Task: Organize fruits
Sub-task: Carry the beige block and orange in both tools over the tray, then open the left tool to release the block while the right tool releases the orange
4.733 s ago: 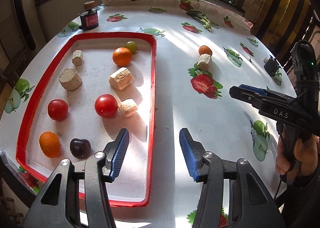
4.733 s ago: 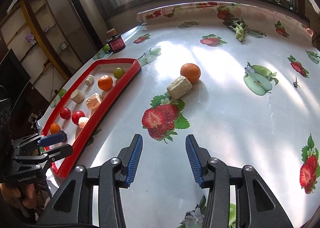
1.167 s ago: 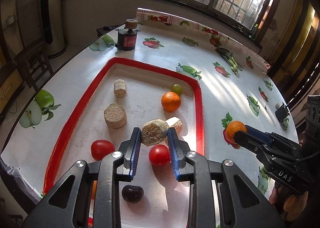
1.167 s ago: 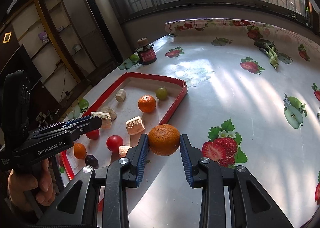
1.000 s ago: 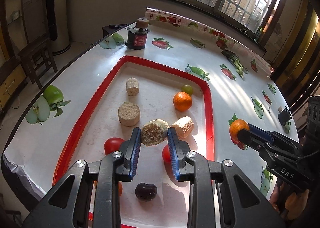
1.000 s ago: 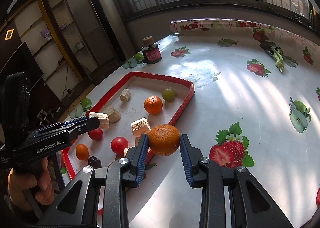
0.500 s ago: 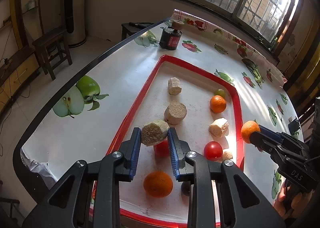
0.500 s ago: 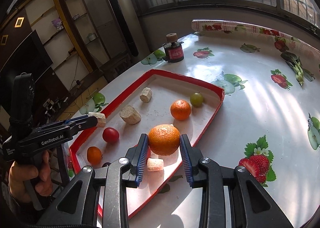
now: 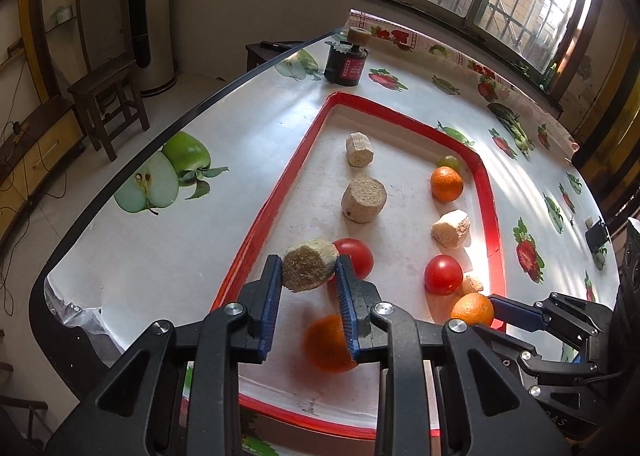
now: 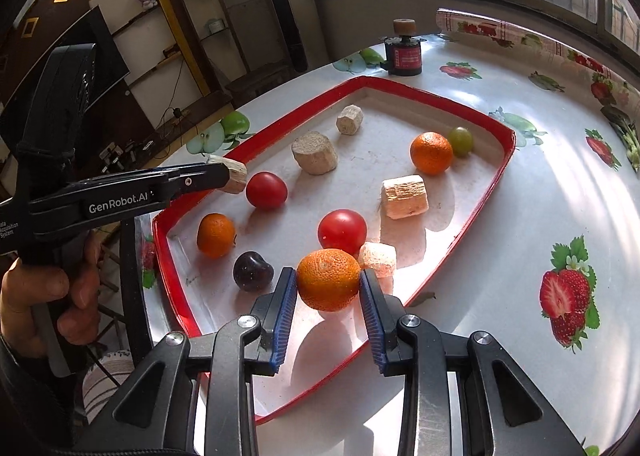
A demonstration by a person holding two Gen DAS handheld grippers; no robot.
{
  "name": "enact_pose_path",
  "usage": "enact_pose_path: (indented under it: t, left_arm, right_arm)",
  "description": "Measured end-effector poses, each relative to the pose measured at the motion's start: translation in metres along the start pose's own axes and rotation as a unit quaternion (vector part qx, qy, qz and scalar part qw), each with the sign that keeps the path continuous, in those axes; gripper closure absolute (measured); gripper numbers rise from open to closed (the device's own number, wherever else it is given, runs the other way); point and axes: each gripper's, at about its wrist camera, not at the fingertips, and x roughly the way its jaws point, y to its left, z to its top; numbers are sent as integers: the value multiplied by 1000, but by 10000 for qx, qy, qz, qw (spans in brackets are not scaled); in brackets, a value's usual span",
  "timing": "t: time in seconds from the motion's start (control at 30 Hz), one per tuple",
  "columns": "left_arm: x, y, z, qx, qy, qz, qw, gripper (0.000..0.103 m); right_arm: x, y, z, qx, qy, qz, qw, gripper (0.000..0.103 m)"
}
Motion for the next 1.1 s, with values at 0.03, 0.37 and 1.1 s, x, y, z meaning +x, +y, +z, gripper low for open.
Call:
enact_pose_path:
  t: [0.03, 0.37, 1.1]
  left_arm:
    - [1, 1, 0, -14, 10, 16, 10000, 78]
    - [6, 4, -10, -7, 111, 23, 9999, 78]
    - [-18, 4, -21, -17, -10, 234, 9997, 50]
  right_arm:
    - [1, 1, -1, -17, 20, -15, 10000, 71]
    - [8, 3, -3, -46, 93, -3, 9999, 70]
    - [-13, 6, -5, -315, -124, 35, 9994, 43]
